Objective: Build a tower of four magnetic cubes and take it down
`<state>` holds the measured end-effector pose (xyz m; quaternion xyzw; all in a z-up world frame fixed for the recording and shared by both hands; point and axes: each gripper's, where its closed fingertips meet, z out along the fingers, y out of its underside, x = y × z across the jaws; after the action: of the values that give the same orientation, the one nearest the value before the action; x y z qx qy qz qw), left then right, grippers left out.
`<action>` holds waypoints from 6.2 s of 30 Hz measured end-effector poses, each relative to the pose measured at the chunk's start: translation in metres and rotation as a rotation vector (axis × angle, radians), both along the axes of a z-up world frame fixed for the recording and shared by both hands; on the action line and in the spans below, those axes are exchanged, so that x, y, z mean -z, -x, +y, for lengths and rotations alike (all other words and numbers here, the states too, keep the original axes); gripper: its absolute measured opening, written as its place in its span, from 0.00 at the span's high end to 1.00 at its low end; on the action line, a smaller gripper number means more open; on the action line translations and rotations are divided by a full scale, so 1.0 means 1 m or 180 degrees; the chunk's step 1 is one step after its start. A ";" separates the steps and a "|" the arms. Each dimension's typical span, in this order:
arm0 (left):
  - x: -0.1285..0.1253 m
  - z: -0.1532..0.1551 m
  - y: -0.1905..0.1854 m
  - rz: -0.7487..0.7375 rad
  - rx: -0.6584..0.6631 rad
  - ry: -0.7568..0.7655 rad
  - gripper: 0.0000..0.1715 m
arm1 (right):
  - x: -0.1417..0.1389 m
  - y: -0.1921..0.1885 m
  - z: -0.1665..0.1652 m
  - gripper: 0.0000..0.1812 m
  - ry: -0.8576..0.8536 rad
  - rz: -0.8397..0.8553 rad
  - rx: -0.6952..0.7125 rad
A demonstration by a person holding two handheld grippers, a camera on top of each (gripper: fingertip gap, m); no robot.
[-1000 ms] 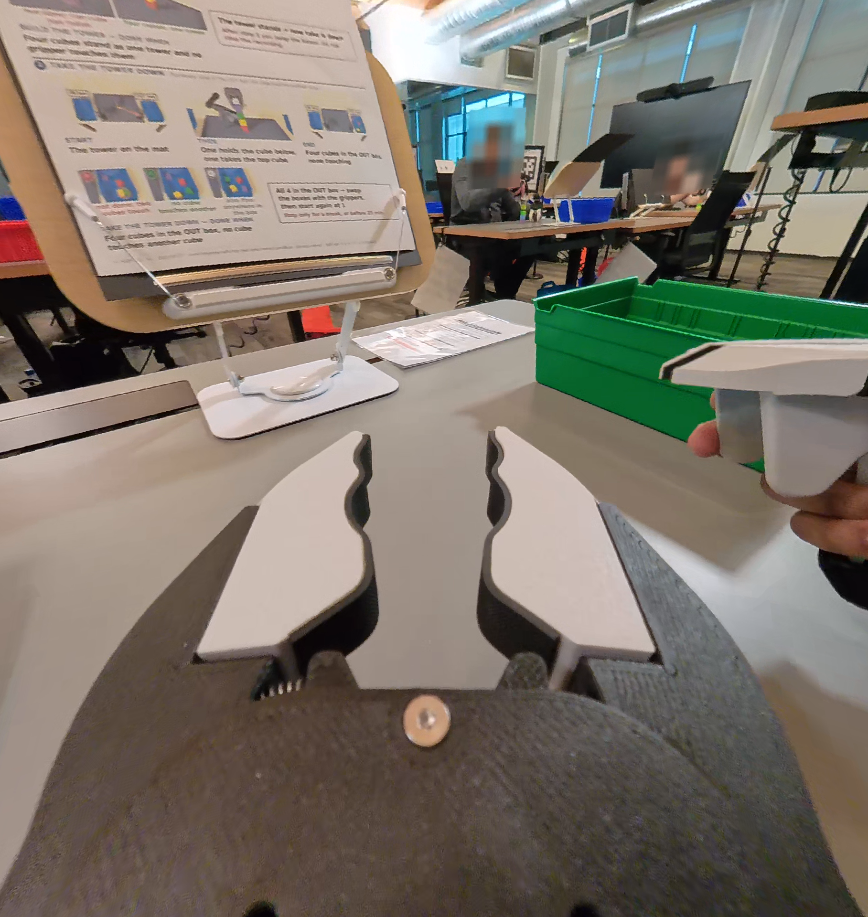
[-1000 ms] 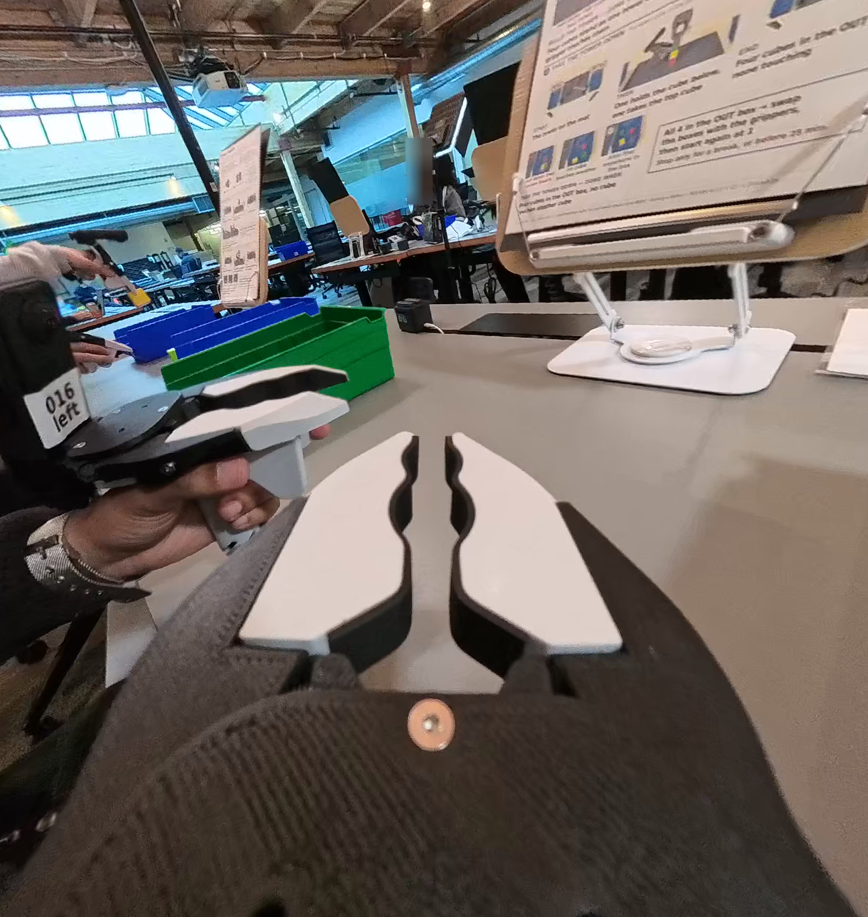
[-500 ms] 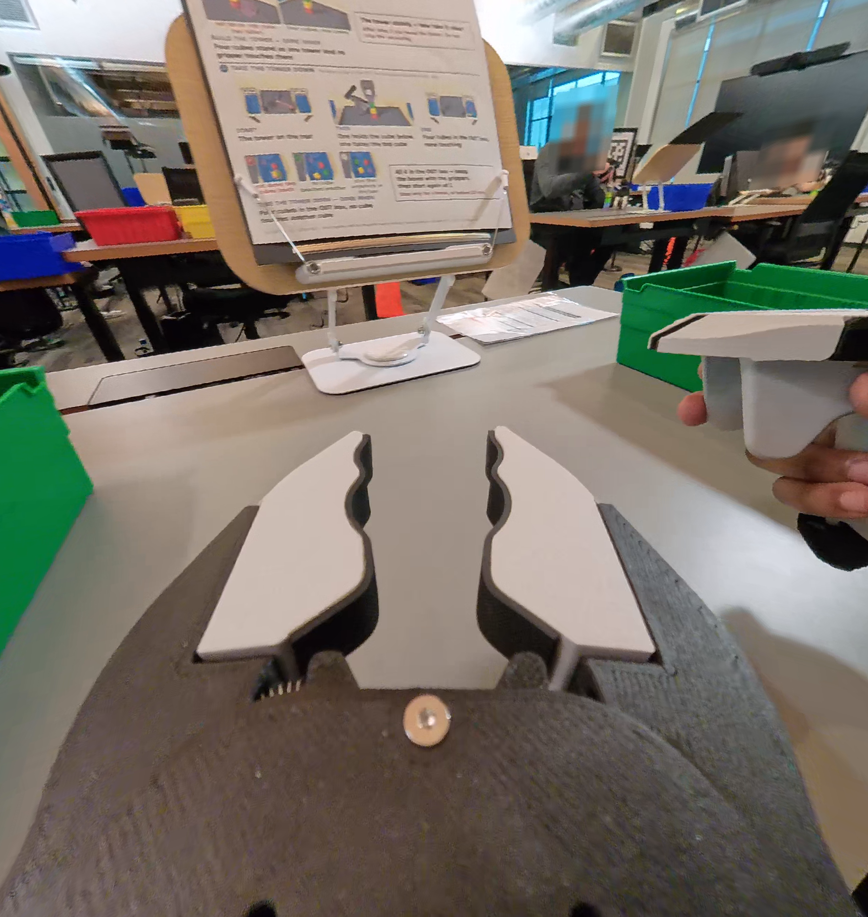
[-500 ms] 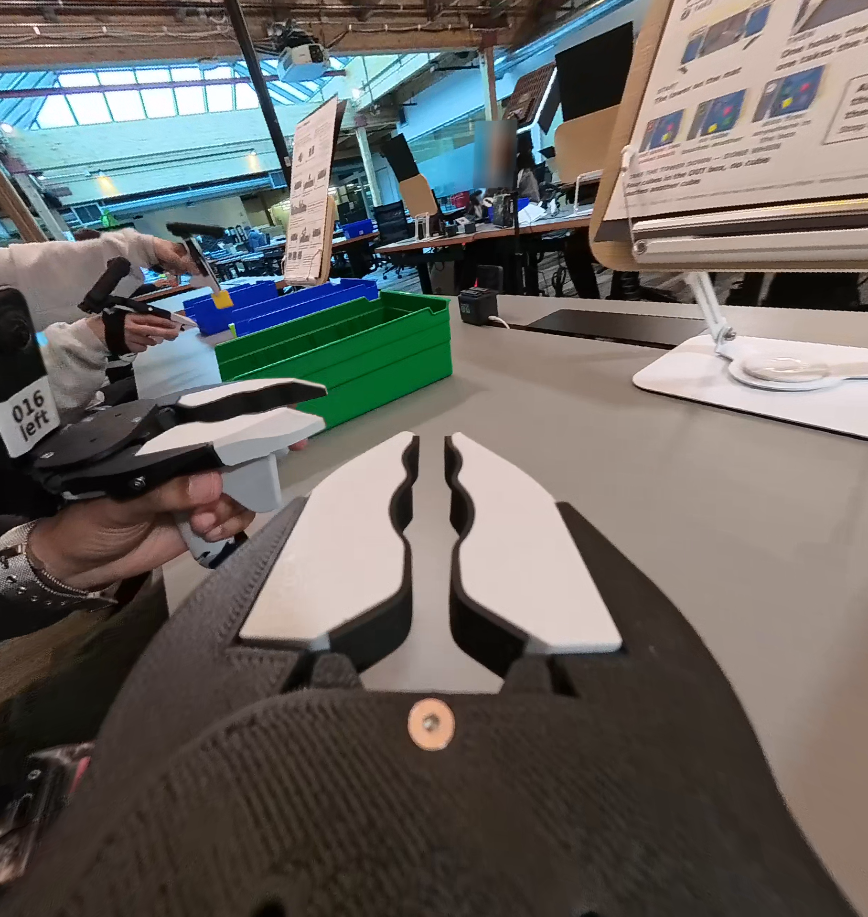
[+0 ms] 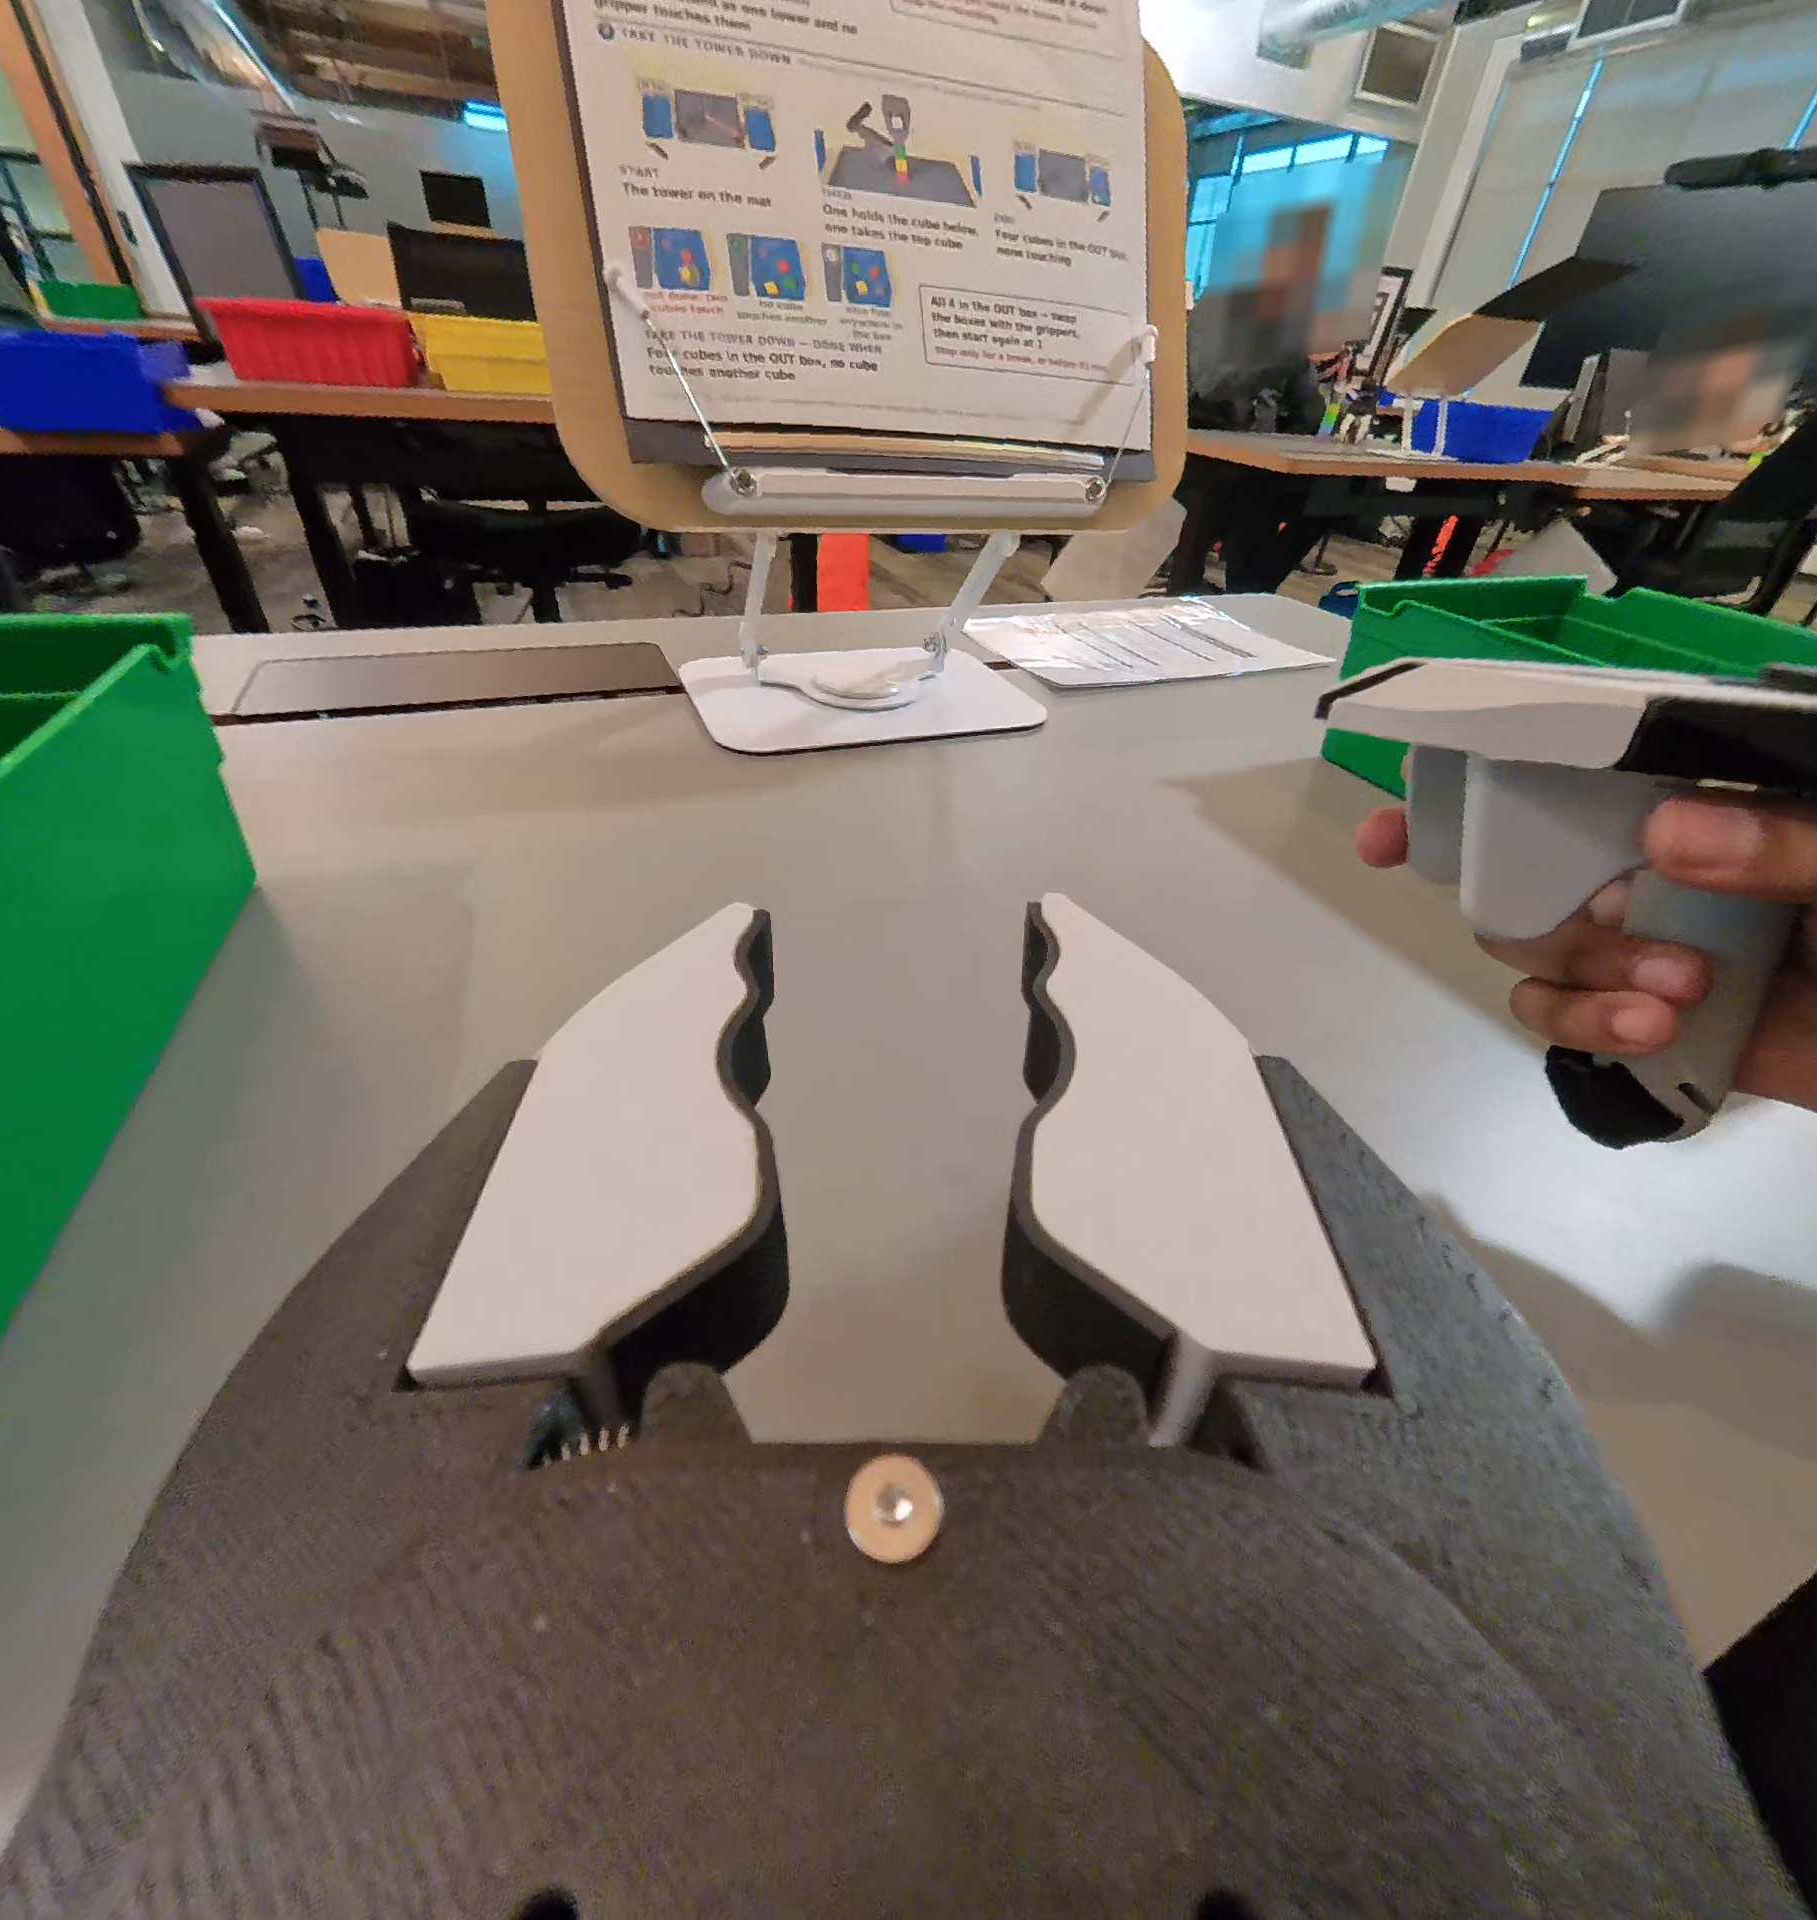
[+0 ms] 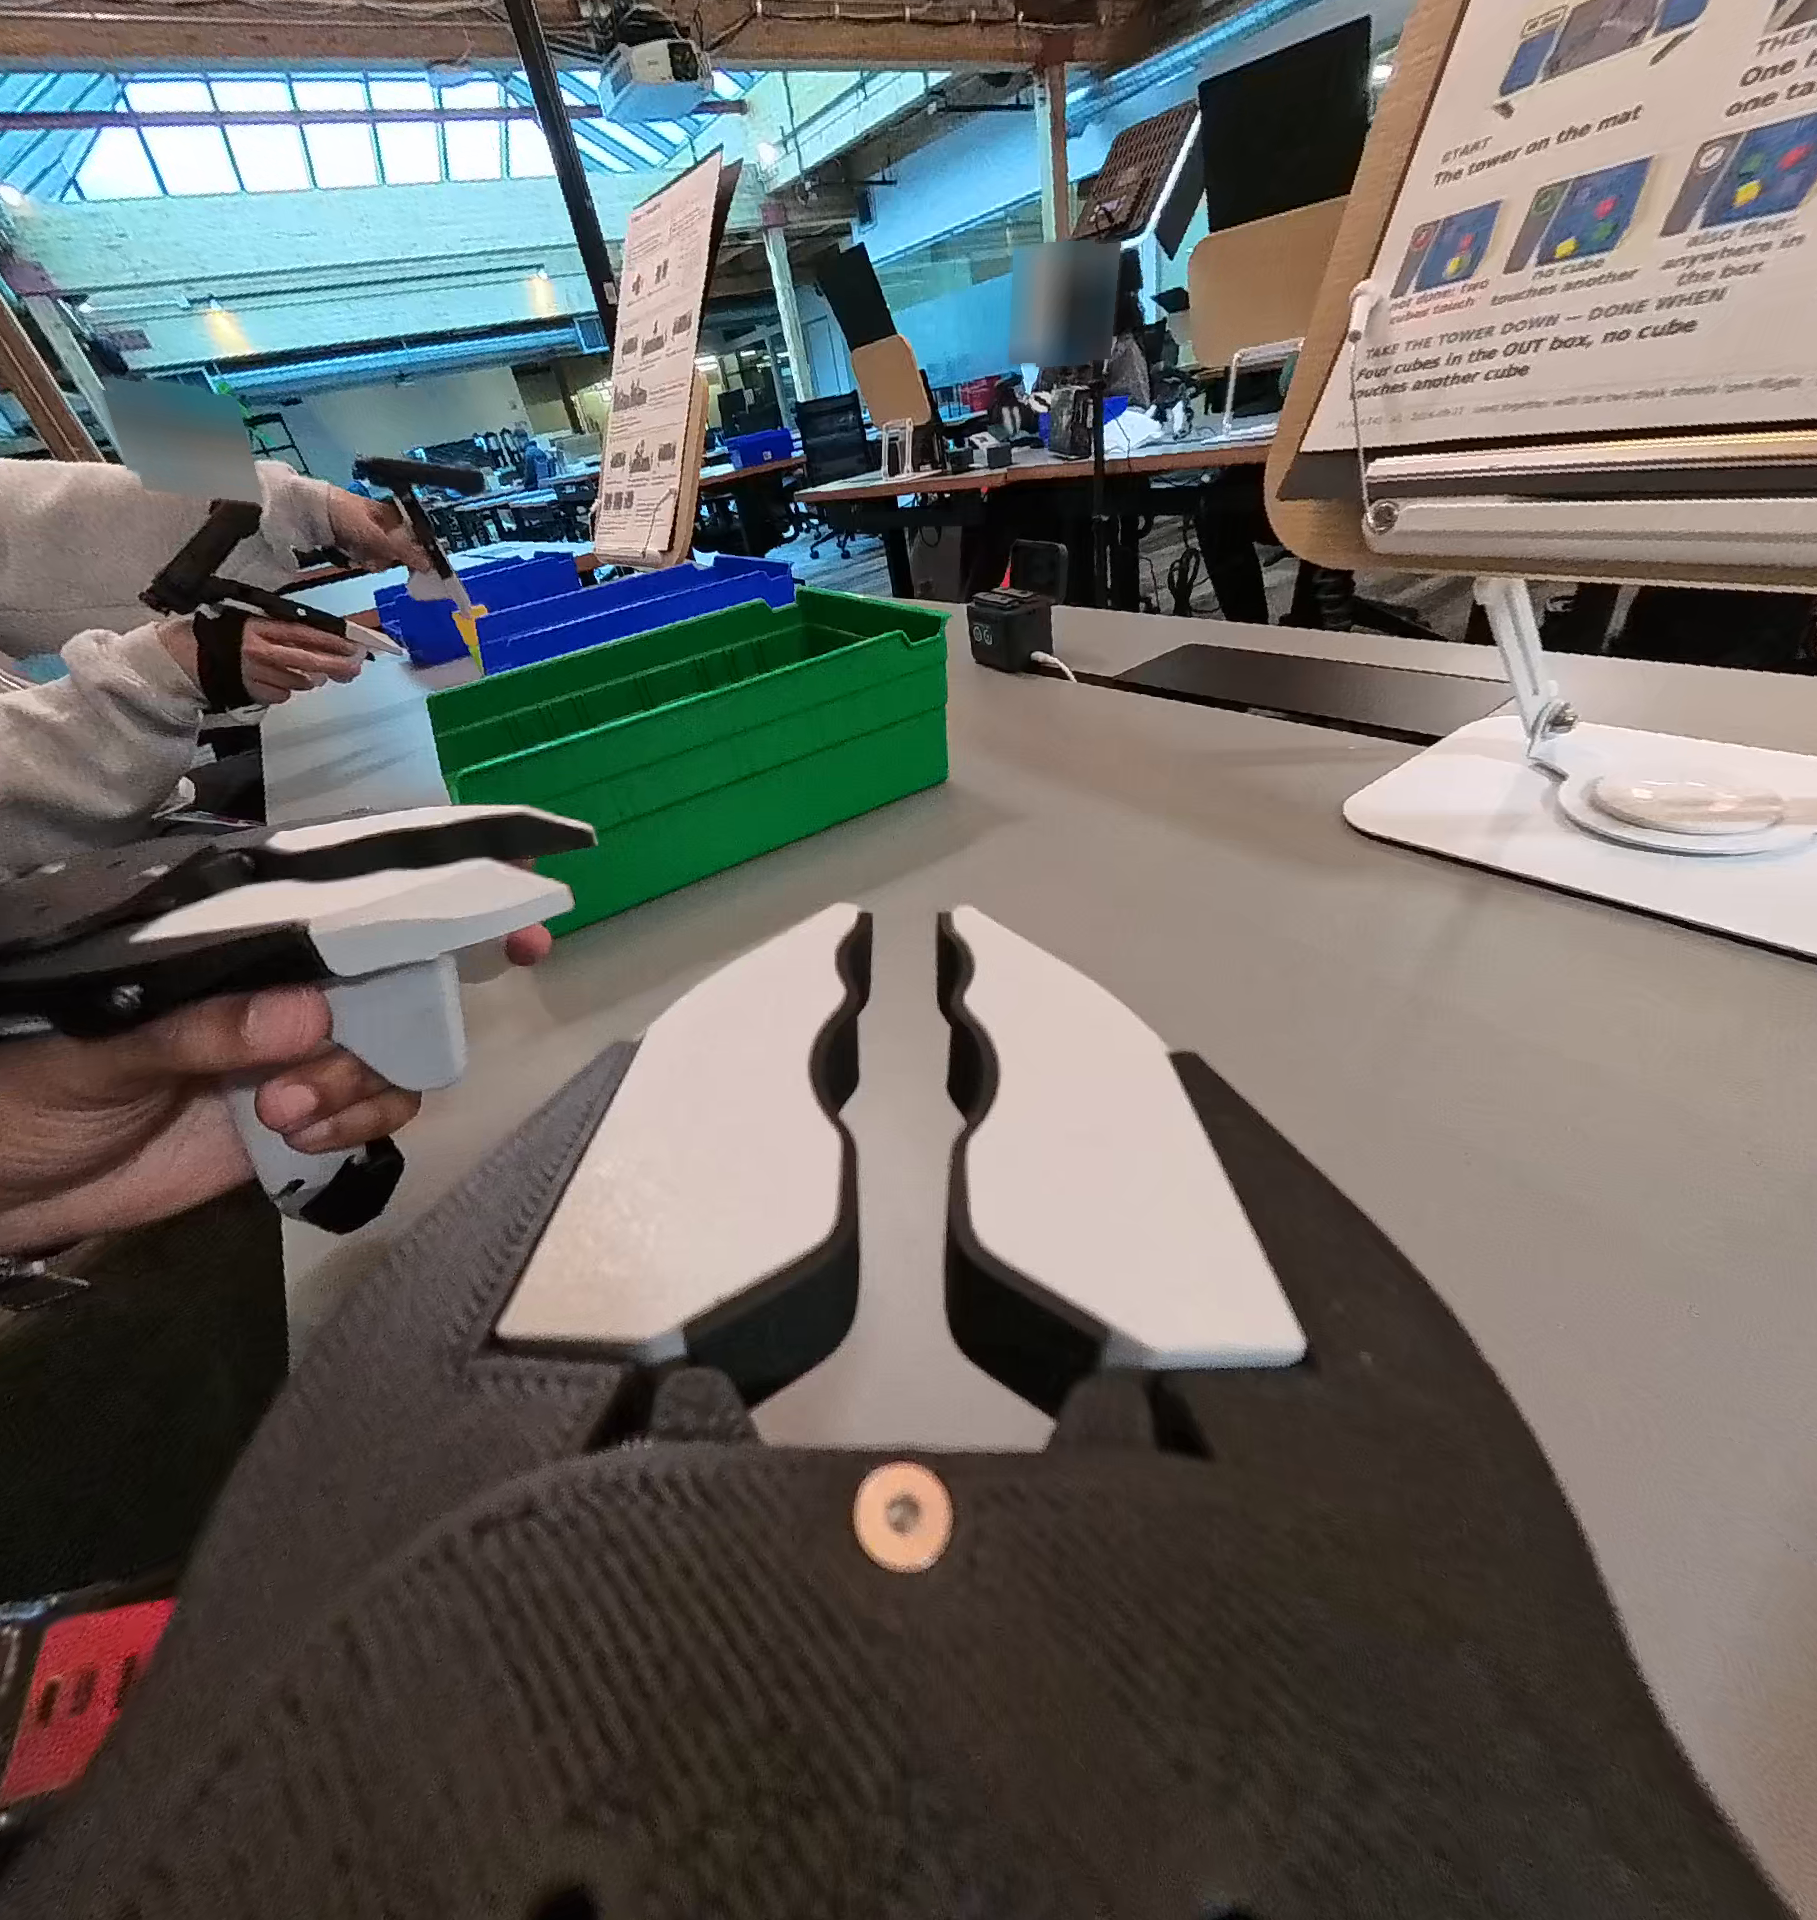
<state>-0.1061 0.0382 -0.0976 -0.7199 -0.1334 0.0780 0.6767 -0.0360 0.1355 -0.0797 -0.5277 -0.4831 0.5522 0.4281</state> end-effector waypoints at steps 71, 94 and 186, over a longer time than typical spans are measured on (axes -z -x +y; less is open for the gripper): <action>-0.005 0.095 -0.056 -0.0481 0.1272 -0.0086 0.73 | 0.009 -0.040 0.042 0.88 -0.0272 -0.0283 0.0589; -0.009 0.093 -0.102 -0.0360 0.1649 -0.0182 0.73 | 0.009 -0.074 0.029 0.88 -0.0434 -0.0323 0.0873; -0.045 0.020 -0.006 0.0367 0.0523 0.0676 0.54 | 0.092 -0.185 0.196 0.97 0.0986 -0.3695 0.0844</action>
<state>-0.0997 0.0579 -0.0527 -0.7903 -0.0260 0.0771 0.6073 0.1491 0.3311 -0.1722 -0.8539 -0.4817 0.1806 0.0786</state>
